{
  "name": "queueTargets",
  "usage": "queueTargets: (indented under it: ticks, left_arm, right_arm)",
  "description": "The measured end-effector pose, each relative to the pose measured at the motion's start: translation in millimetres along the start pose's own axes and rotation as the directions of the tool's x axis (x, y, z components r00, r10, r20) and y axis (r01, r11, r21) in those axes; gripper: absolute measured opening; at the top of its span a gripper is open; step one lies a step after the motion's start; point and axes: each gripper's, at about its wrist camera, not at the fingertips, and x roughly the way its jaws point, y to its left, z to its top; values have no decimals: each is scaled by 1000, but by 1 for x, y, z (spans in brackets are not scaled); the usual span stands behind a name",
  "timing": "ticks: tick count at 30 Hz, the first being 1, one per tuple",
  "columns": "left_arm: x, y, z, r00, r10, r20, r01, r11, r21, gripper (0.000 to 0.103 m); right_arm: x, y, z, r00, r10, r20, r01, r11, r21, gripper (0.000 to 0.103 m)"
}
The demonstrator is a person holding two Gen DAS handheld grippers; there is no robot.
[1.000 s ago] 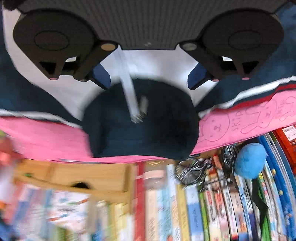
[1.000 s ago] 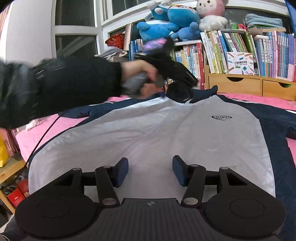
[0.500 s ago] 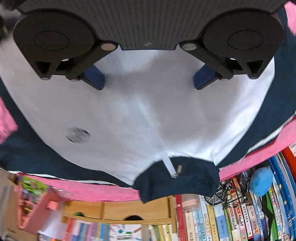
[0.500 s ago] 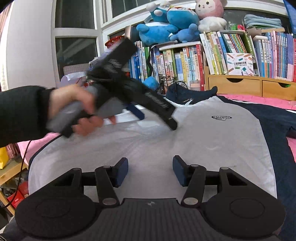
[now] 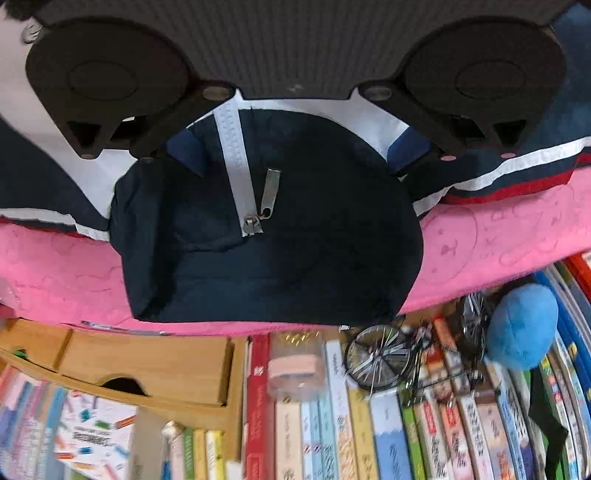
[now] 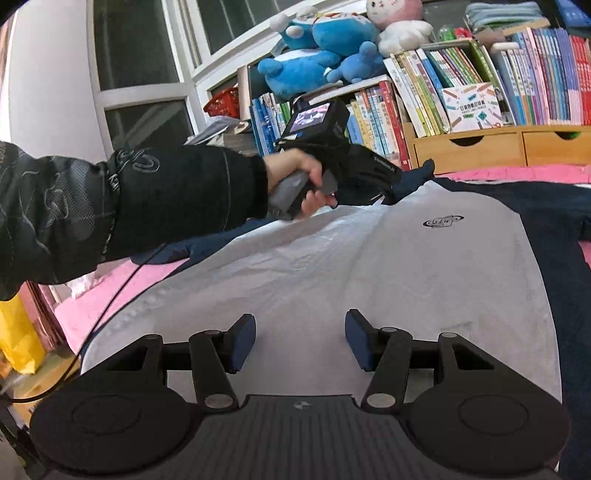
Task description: Fold clothes
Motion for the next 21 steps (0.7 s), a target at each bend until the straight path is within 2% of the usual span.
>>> queueTargets:
  ticks: [2, 4, 8, 10, 12, 15, 16, 18, 19, 21]
  left_arm:
    - [-15, 1, -5, 1000, 10, -9, -10, 1000, 26, 102]
    - [-45, 5, -29, 999, 15, 31, -18, 997, 79, 102]
    - [-115, 29, -103, 990, -11, 144, -13, 986, 165, 103]
    - [-147, 49, -145, 983, -25, 184, -10, 982, 189, 103]
    - [-164, 74, -183, 984, -19, 176, -13, 984, 179, 103]
    - [-167, 104, -224, 990, 32, 138, -51, 990, 135, 103]
    - [-168, 115, -235, 990, 37, 134, -52, 993, 108, 103]
    - [-170, 139, -247, 991, -3, 131, 1, 1000, 11, 103]
    - [-171, 148, -251, 992, -15, 128, 19, 999, -29, 103]
    - [-174, 150, -259, 987, -11, 158, 16, 999, -32, 103]
  right_arm:
    - [1, 1, 1, 1000, 4, -3, -4, 1000, -4, 57]
    - [2, 4, 1, 1000, 11, -9, -11, 1000, -18, 63]
    - [4, 17, 7, 999, -10, -40, 7, 998, -70, 79]
    - [4, 23, 12, 998, -29, -47, 26, 997, -77, 81]
    - [4, 24, 24, 999, -27, -39, 25, 997, -67, 83]
    - [18, 28, 47, 994, -77, -72, 70, 993, -95, 83]
    - [28, 31, 56, 989, -119, -93, 107, 987, -123, 80]
    - [51, 37, 74, 972, -187, -141, 161, 970, -180, 56]
    - [65, 40, 81, 965, -201, -170, 166, 966, -200, 39]
    - [97, 43, 94, 945, -231, -233, 175, 955, -240, 37]
